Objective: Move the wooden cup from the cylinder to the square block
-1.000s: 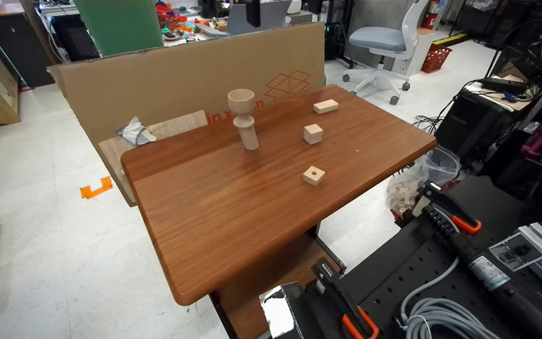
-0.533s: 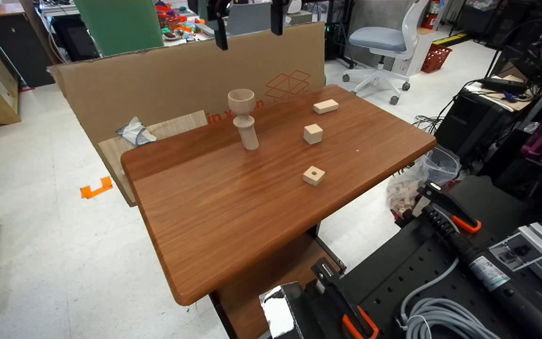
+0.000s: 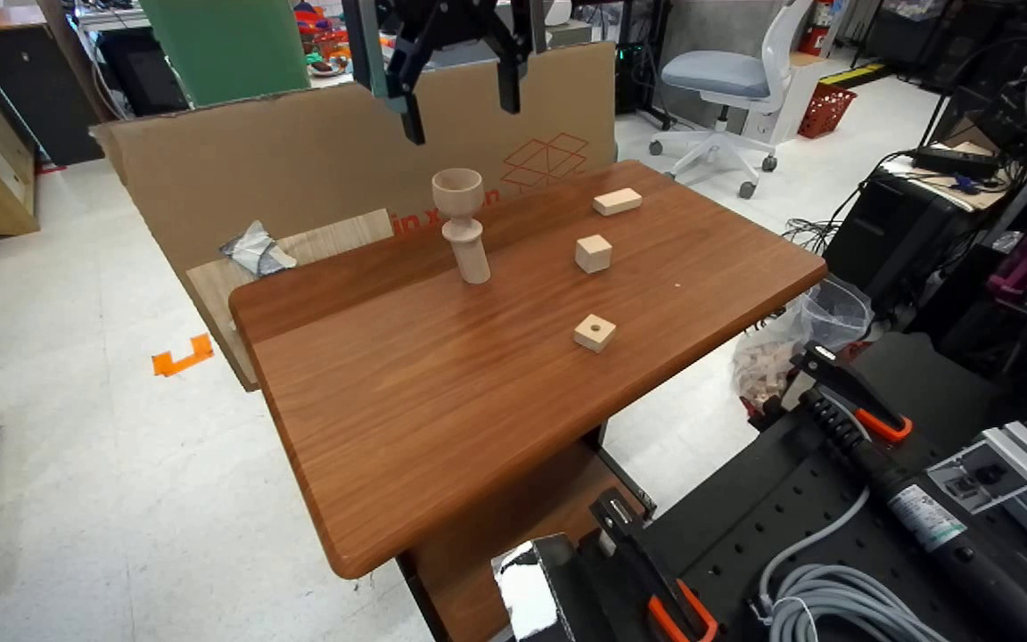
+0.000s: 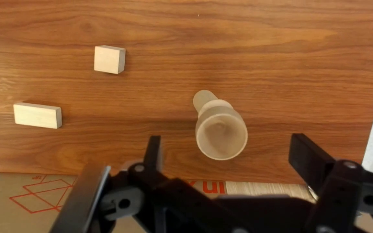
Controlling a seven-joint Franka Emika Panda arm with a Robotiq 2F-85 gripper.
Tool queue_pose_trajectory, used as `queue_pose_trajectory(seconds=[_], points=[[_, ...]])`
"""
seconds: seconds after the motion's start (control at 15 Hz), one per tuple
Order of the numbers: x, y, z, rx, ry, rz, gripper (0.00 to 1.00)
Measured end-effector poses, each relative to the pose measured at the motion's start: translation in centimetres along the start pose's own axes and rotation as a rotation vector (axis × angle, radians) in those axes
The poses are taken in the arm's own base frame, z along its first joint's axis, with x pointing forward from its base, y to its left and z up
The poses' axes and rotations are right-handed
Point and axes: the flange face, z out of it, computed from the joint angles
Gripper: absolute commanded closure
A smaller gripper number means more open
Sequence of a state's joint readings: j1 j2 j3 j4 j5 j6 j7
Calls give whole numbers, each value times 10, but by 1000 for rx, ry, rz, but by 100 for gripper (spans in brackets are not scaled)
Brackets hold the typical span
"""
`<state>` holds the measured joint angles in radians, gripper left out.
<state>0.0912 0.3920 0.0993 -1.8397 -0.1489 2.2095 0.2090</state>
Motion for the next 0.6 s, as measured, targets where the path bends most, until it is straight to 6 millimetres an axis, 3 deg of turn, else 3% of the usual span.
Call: queue_pose_trajectory(seconds=[0.6], points=[[15,-4,33,-2,-77,-61,0]])
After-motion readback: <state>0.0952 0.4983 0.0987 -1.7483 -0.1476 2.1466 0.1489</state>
